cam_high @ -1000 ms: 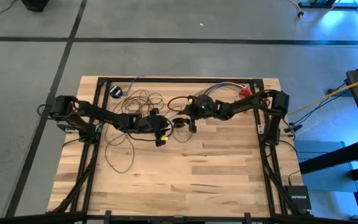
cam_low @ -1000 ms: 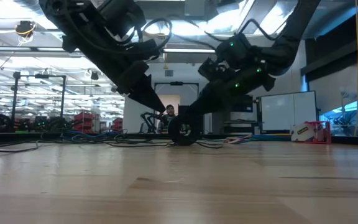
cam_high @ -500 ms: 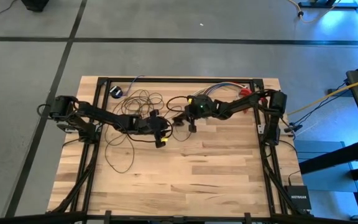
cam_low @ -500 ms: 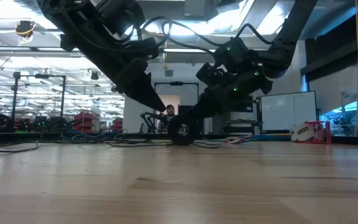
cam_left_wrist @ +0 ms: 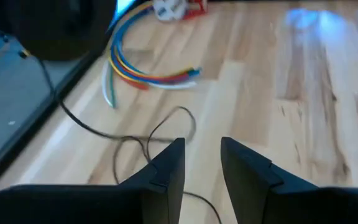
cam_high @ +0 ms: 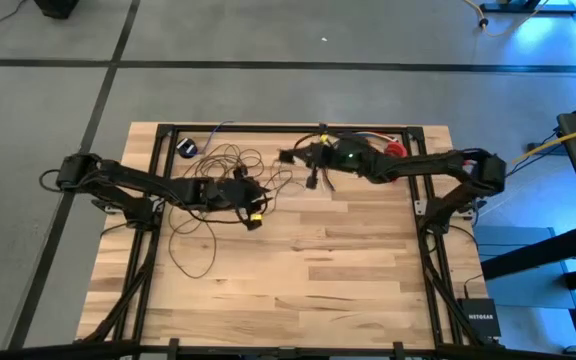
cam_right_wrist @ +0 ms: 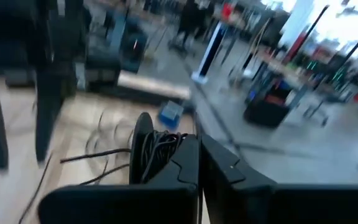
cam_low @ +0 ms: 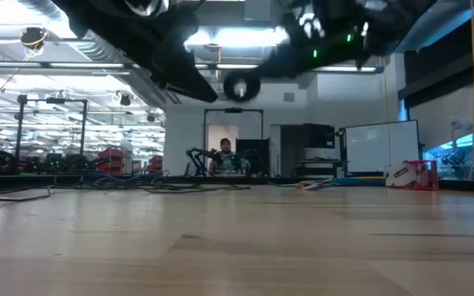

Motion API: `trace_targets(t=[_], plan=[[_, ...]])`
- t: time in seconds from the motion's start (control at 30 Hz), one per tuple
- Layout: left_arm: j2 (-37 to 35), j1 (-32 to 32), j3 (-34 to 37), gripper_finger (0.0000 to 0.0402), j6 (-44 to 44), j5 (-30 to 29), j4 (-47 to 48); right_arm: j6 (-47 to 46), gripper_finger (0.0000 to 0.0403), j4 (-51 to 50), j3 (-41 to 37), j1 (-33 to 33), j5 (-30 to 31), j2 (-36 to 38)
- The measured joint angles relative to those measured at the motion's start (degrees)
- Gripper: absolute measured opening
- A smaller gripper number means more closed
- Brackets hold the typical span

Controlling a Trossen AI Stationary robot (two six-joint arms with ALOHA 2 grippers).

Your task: Coiling cords

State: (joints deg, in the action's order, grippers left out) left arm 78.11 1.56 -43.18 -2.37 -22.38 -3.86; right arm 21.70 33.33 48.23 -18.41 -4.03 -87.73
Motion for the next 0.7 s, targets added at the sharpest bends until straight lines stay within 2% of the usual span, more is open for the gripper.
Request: trace_targets(t=[0.3, 0.47, 0.6, 0.7], plan=[[-0.92, -0.22, 0.0, 0.0098, 4.05, -2.15, -8.58, 1.65, 0.0006, -0.35, 5.68, 1.61, -1.44, 2.83], [-1.13, -0.19, 0.02, 0.0098, 5.97, -5.32, -11.79, 7.01, 0.0008, -0.54, 9.44, 2.45, -1.55, 2.8], [-5.18, 0.1, -1.83, 0.0098, 7.92, -12.18, -7.67, 7.88, 0.0005, -4.42, 10.62, 2.9, -1.53, 2.95], [-9.44, 0.19, -3.26, 0.0098, 7.35, -12.99, -4.69, 10.05, 0.0004, -8.81, 10.51, 3.87, 0.36, 2.72]])
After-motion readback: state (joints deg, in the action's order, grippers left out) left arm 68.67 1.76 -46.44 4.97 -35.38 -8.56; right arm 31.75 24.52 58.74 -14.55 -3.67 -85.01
